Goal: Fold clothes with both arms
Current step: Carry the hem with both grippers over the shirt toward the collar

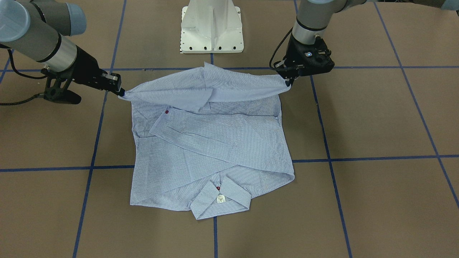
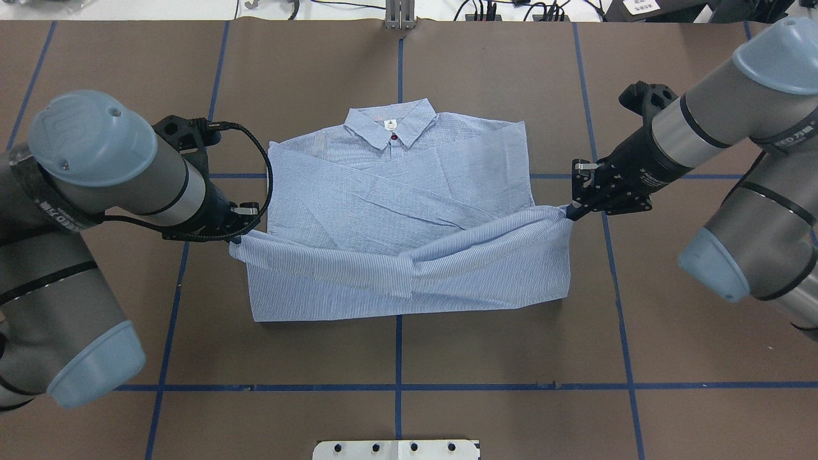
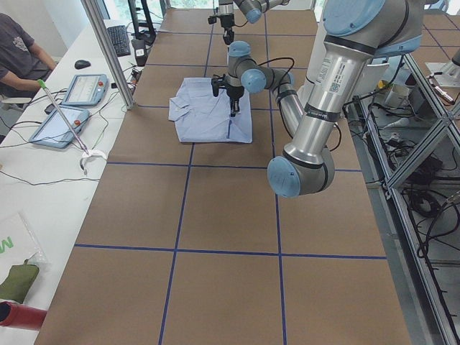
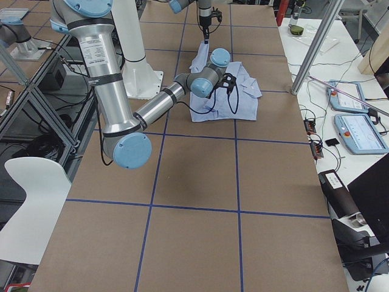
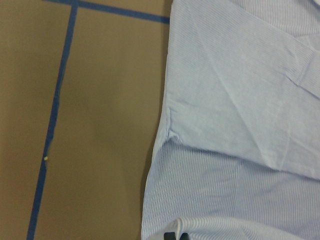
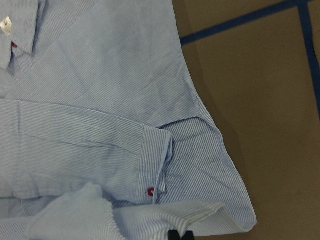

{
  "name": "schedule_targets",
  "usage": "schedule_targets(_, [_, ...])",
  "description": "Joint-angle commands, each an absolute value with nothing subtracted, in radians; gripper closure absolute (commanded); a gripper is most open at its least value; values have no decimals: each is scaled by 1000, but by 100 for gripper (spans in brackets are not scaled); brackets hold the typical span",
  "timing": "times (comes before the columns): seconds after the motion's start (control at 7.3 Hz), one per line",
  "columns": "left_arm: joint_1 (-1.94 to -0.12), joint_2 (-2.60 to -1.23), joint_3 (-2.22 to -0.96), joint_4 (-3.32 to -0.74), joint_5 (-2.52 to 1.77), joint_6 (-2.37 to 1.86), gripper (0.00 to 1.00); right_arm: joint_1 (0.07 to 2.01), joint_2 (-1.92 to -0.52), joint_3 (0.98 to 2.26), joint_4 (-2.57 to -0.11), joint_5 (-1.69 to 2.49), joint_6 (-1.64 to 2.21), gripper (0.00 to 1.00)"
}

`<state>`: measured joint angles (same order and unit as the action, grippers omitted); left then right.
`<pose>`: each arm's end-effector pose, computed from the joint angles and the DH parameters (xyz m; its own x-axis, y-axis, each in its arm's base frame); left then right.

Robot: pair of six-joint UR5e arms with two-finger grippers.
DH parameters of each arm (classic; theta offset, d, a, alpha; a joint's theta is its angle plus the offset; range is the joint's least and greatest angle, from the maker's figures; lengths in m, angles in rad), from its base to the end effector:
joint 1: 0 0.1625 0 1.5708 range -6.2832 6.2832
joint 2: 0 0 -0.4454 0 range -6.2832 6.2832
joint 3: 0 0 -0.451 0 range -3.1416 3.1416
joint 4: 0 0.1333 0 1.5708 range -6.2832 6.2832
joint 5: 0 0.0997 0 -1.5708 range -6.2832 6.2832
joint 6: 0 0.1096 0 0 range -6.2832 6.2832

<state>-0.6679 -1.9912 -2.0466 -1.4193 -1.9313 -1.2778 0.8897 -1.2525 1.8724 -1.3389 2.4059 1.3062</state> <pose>0.4174 -0.4498 0.2247 0.6659 -0.1810 -0.7238 0.2084 0.9766 -0.0526 -0.3547 -0.5203 0.2969 0.4448 0.2700 0.8540 -0.0557 0.9600 -0.2745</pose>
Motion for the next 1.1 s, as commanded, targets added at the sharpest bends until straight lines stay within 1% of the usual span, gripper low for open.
schedule_targets(0.0, [-716,-2020,-1921,-1524,-1931,-1261,100,925,-1120,1697,-1336,2391,1272,100])
schedule_targets(0.27, [-744,-2043,-1850,-1600,-1931,-1261,100,959,-1088,1636,-1338,2390,1240,100])
schedule_targets(0.55, [-774,-2065,-1821,-1634,-1931,-1256,100,971,-1042,1571,-1336,2388,1235,100])
schedule_targets(0.69, [-784,-2080,-1784,-1635,-1931,-1218,100,976,-1022,1545,-1338,2364,1223,100])
schedule_targets(0.82, [-796,-2085,-1734,-1678,-1930,-1186,100,976,-978,1481,-1336,2352,1217,100])
schedule_targets(0.96, [-798,-2085,-1668,-1762,-1930,-1187,100,976,-965,1453,-1336,2347,1215,100])
